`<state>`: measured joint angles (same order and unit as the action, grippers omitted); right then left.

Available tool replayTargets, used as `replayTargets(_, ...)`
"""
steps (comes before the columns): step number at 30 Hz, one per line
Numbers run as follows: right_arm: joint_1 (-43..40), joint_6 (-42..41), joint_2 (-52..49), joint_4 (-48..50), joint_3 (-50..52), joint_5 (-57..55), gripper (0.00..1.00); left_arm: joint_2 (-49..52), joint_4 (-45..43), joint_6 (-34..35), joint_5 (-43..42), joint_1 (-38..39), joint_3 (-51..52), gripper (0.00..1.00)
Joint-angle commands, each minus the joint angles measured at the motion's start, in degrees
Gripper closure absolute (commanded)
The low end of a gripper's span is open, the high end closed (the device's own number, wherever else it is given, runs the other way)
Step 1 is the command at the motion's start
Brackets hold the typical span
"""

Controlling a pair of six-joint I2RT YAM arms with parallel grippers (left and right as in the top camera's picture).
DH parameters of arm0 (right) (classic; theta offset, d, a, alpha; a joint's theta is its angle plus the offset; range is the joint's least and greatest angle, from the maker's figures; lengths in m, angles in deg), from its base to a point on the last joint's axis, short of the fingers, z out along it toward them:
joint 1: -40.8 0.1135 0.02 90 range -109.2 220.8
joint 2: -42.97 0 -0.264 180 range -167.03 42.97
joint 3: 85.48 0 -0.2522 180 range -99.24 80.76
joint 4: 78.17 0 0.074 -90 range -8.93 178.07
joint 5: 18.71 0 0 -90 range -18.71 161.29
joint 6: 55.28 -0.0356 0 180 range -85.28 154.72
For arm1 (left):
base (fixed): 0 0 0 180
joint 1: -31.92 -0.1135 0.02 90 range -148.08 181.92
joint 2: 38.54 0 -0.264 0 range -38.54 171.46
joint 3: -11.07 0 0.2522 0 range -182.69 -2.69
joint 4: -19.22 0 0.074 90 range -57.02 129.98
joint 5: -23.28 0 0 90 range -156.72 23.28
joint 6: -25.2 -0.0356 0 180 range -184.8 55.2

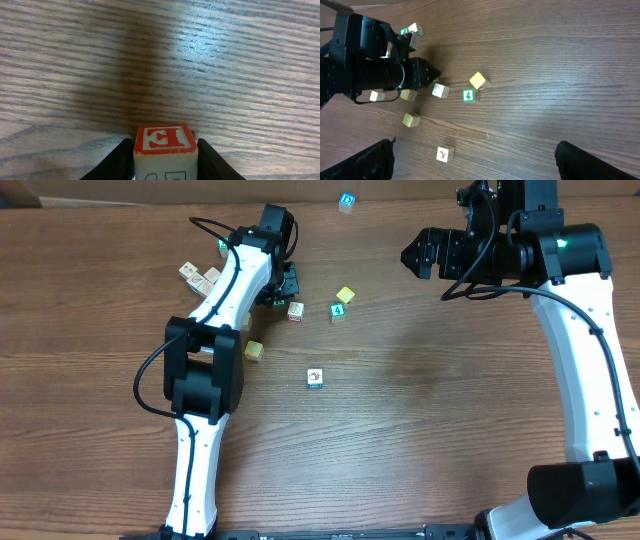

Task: Form a tower
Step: 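Lift the red-lettered block with the left gripper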

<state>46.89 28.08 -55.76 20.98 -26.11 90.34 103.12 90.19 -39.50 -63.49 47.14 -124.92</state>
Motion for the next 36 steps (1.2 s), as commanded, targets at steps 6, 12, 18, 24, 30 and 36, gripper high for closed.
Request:
replayTargets(6,0.37,0.0,0.57,0.17,-0.7,-0.37,0.0,-0.11,0.72,-0.28,0.17,-0.7,-1.11,0.7)
replayTargets(12,0.37,0.0,0.57,0.2,-0.7,-0.37,0.0,-1.46,3.45,-1.79,0.13,-0.74,-4.42,0.76)
replayTargets(18,0.37,0.0,0.57,0.17,-0.7,-0.37,0.0,-4.61,7.32,-1.99,0.09,-0.74,-7.61,0.75)
replayTargets(24,0.37,0.0,0.57,0.17,-0.7,-0.37,0.0,-10.84,13.33,-1.97,0.07,-0.42,-8.46,0.78)
replayTargets(30,0.37,0.0,0.57,0.2,-0.7,-0.37,0.0,-18.58,19.96,-1.95,-0.02,-0.42,-8.46,0.8)
replayTargets(36,0.37,0.0,0.57,0.17,-0.7,-0.37,0.0,-25.92,27.65,-1.97,-0.31,-0.2,-8.44,0.81)
